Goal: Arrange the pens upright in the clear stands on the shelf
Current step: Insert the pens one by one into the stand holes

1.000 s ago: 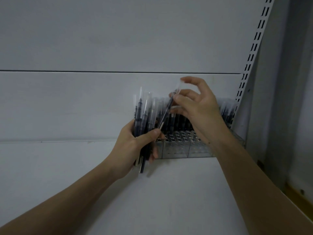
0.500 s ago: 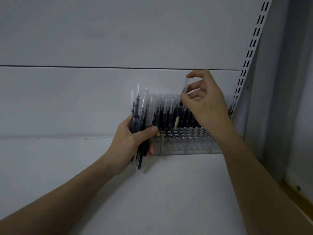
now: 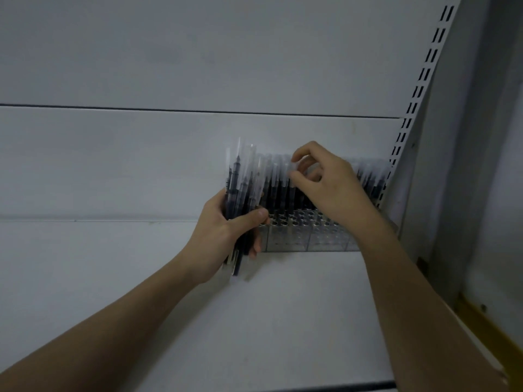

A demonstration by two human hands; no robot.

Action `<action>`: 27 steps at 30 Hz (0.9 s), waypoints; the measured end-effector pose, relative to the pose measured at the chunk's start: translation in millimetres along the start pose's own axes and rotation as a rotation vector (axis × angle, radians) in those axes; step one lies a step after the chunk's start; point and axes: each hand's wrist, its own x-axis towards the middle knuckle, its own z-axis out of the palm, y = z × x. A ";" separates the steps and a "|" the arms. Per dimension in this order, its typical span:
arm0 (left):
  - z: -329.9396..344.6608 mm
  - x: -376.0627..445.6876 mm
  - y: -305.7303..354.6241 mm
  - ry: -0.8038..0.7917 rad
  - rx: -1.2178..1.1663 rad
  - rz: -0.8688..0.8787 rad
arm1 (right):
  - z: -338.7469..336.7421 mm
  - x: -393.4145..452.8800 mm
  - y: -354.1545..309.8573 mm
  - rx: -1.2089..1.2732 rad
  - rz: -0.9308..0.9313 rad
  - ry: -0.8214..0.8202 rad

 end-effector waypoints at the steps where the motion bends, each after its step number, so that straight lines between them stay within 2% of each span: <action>1: 3.7 -1.3 2.1 0.007 -0.021 -0.005 | -0.2 0.0 -0.5 -0.002 -0.010 0.040; 6: 18.9 4.5 20.4 -0.002 -0.142 -0.047 | -11.3 4.9 -8.8 0.172 -0.001 0.218; 14: 34.7 28.3 22.5 -0.003 -0.199 -0.022 | -13.5 13.6 -19.4 0.553 0.053 0.252; 16: 36.3 25.2 13.9 -0.025 -0.202 -0.034 | -5.0 5.4 -13.8 0.597 0.075 0.222; 21: 34.7 16.2 0.1 -0.063 -0.160 -0.007 | -0.9 -6.3 -6.9 0.640 0.122 -0.022; 27: 38.1 13.0 -6.9 -0.018 -0.152 0.016 | -4.1 -9.6 -5.7 0.657 0.129 -0.007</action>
